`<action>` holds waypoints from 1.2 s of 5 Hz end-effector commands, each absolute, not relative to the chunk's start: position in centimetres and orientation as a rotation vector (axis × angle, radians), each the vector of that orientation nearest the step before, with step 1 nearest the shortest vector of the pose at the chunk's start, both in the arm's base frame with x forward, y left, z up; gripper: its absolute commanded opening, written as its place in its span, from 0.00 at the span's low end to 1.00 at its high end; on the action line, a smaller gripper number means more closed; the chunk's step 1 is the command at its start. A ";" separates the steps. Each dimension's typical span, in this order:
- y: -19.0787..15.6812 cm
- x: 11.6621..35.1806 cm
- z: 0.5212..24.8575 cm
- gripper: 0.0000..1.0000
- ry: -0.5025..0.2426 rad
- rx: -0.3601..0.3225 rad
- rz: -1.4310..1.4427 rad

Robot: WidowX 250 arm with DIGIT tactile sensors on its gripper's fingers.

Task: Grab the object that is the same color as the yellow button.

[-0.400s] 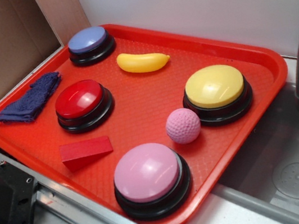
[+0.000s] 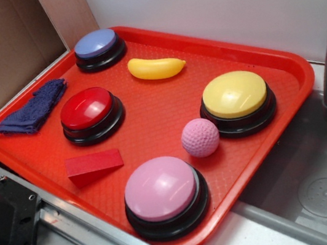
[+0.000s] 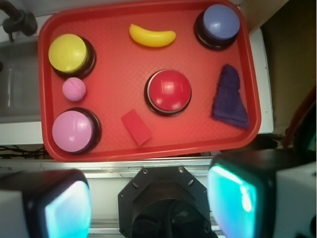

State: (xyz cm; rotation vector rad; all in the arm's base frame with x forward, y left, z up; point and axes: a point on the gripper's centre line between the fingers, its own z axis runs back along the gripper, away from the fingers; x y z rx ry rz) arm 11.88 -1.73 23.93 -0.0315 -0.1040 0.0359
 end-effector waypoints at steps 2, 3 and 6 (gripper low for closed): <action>-0.7 21.8 23.7 1.00 -0.121 -0.025 -0.113; -0.5 24.7 21.9 1.00 -0.094 0.013 -0.366; -0.6 32.9 12.4 1.00 -0.048 0.134 -0.426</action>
